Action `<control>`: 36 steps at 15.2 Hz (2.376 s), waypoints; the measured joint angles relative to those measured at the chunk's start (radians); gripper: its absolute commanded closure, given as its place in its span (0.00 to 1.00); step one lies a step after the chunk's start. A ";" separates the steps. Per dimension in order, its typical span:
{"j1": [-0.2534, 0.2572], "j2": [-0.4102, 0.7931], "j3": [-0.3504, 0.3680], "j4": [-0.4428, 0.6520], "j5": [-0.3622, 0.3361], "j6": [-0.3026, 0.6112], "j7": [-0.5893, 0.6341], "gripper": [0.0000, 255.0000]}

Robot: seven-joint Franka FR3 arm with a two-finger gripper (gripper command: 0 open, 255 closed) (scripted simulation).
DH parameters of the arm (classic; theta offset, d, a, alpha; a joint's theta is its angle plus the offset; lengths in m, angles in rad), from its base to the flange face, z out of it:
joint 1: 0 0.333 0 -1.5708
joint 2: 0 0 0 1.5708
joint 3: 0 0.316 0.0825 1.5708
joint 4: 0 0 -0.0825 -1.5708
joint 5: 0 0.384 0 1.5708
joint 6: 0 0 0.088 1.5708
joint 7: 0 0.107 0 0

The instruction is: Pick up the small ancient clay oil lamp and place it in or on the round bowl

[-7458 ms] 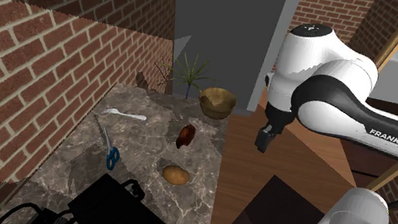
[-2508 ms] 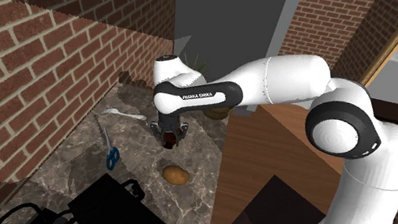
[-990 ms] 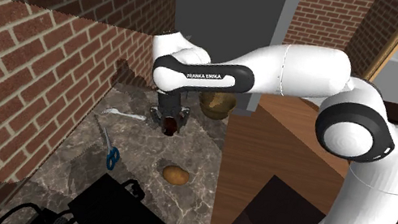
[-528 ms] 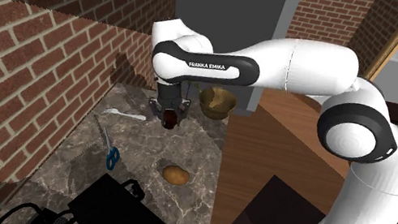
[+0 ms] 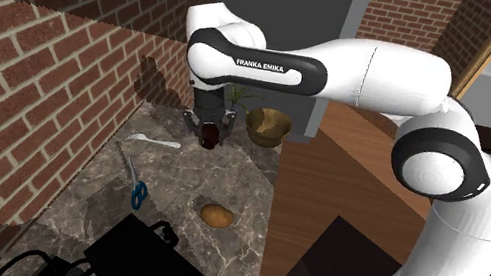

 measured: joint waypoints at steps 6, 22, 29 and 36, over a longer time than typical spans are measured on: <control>-0.044 -0.017 -0.023 0.018 0.001 -0.039 -0.064 1.00; -0.256 0.023 -0.149 0.116 -0.033 -0.111 -0.402 1.00; -0.273 0.029 -0.159 0.040 -0.036 -0.031 -0.428 1.00; -0.276 0.031 -0.160 -0.049 -0.037 0.059 -0.429 1.00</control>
